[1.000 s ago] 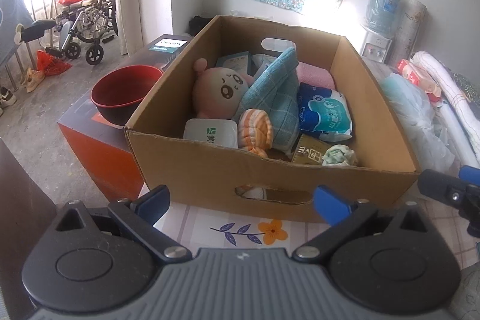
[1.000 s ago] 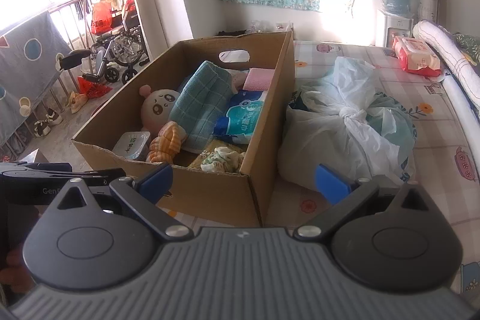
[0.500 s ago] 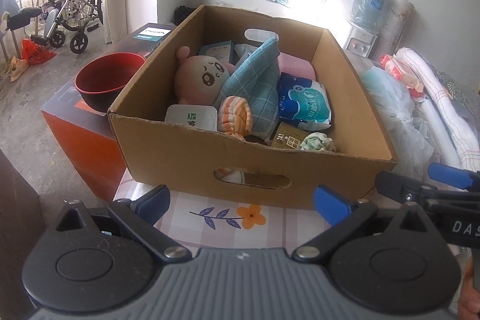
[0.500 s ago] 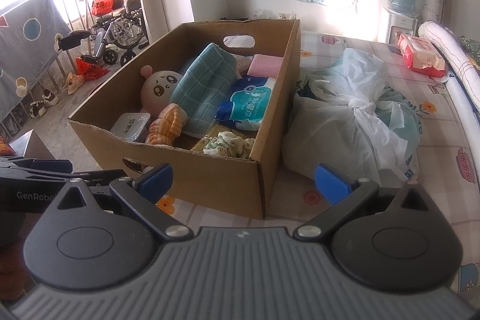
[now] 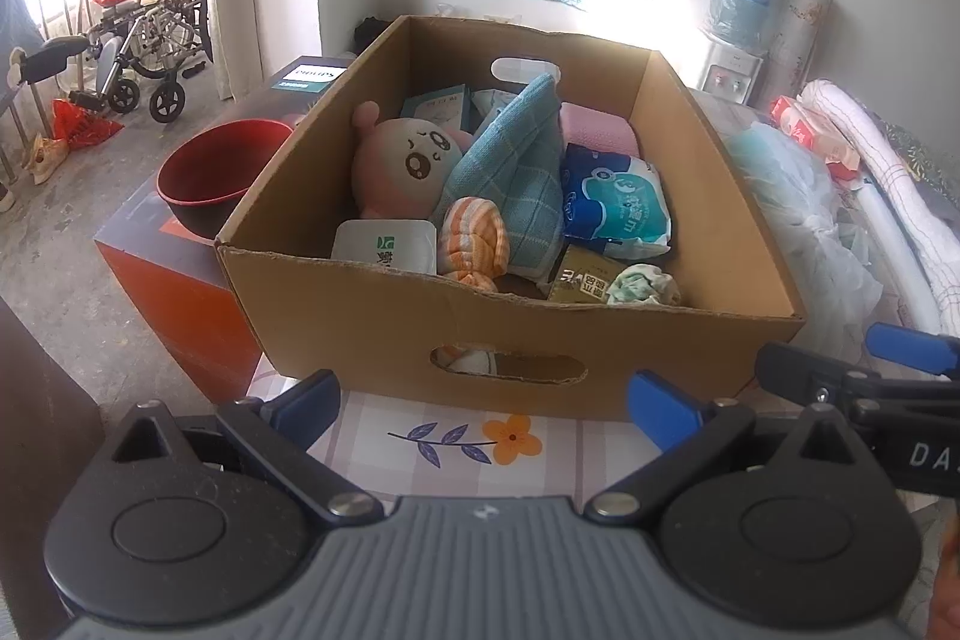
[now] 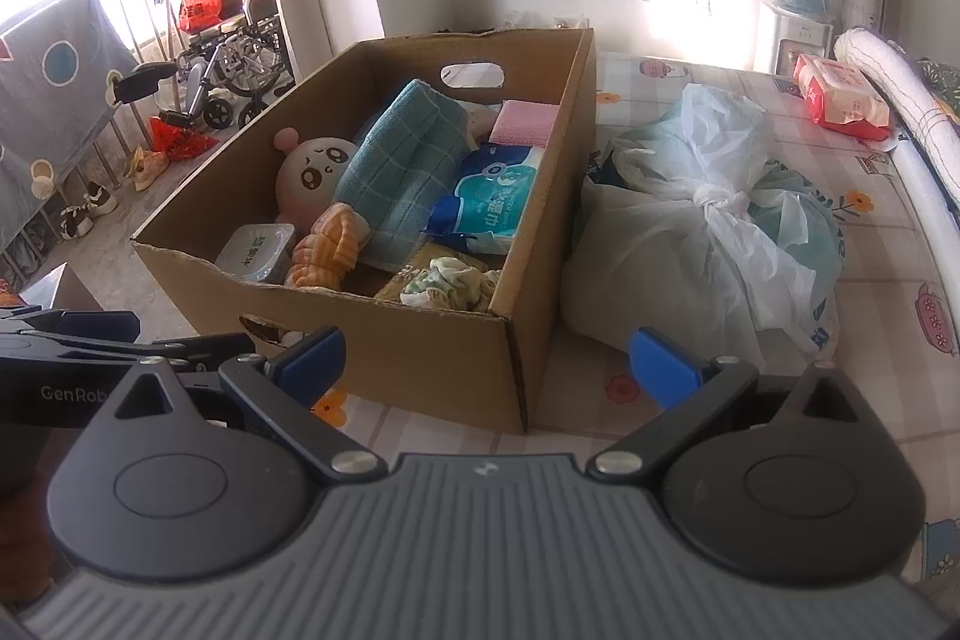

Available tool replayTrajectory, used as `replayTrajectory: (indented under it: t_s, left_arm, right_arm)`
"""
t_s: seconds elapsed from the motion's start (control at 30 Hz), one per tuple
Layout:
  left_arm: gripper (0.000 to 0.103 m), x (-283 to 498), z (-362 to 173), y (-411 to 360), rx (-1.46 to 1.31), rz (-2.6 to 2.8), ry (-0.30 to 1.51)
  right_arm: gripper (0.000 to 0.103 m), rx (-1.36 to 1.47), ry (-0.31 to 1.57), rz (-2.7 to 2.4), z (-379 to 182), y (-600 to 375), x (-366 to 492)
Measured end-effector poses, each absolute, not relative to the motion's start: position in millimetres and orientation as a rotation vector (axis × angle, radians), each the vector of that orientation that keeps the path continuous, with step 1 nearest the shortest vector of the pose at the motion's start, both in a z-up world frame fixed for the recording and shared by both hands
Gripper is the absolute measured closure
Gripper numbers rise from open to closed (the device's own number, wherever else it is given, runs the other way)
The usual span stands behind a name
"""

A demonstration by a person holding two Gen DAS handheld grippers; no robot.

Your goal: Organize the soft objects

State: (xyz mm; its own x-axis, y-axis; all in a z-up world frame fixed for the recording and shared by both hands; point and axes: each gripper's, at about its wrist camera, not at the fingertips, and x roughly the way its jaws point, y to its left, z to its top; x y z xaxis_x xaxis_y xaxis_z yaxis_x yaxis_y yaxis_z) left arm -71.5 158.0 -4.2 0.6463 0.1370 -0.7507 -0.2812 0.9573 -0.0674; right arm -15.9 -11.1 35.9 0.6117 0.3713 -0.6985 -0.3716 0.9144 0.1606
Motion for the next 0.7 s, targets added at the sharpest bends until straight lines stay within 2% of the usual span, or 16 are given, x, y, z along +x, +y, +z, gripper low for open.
replayTrajectory:
  t_s: [0.7]
  left_arm:
    - [0.001, -66.8, -7.7, 155.5, -0.169, 0.260, 0.858]
  right_arm:
    - [0.001, 0.003, 0.820, 0.421, 28.0, -11.9, -12.1]
